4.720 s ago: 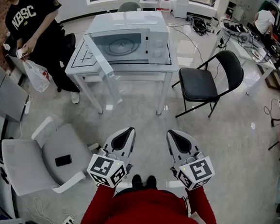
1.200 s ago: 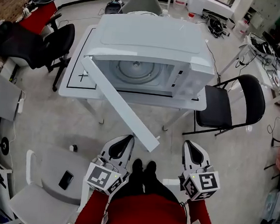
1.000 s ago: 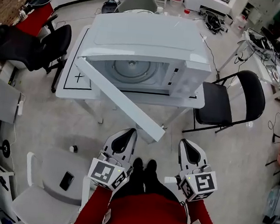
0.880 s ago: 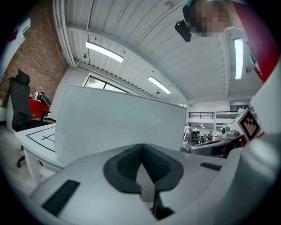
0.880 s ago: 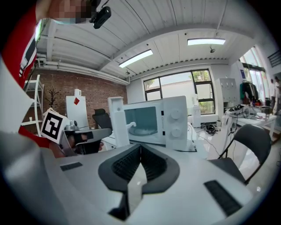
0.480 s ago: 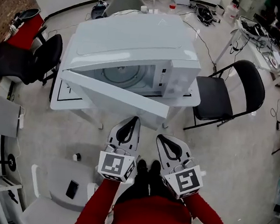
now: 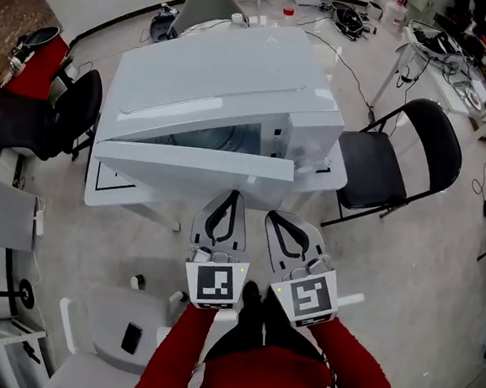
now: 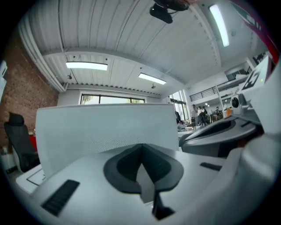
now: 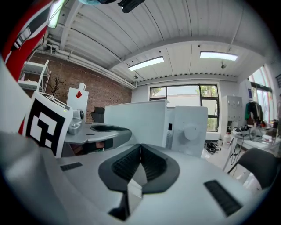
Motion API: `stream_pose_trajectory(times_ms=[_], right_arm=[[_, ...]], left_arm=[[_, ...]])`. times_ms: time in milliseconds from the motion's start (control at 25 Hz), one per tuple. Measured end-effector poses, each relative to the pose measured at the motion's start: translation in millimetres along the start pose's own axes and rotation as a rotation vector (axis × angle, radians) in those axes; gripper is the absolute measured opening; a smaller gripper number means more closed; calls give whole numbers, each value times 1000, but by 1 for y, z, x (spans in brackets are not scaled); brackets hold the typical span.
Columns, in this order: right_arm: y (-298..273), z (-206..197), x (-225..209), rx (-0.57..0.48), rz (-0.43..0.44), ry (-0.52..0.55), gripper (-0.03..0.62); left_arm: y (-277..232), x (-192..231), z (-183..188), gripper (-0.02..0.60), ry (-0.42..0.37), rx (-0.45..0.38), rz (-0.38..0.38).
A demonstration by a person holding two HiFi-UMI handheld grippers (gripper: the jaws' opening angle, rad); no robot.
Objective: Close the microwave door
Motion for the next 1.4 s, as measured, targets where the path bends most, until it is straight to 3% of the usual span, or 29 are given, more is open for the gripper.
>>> stream_pose_trajectory(times_ms=[120,200,440,1000,1400], right_arm=[[-11,4,-5,-2,-44,31,12],[-18,8,-8,-13,-56,62,12],[-38,8,-20,-7,-86,61,12],[-71,13,-38,7,-102,45,12],[-77,15,-43,-15,-129,-41,12]], left_arm=[[-8,5,17,9,-185,-78,59],[-13,6,21,9,-268,-79,81],[-24,10,2,9,-180,34,94],[-44,22,4,9,-136,58,117],[-45,25,5,9,-30,48,127]])
Point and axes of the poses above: the fingertips, and each gripper's own axes: y backward along the fingers, x to its left, z out of its top, the point moved 4 cm from there along y, backward along the fingers, and after that the axes turned 2 degrees about -y, right-handed, at the moved point
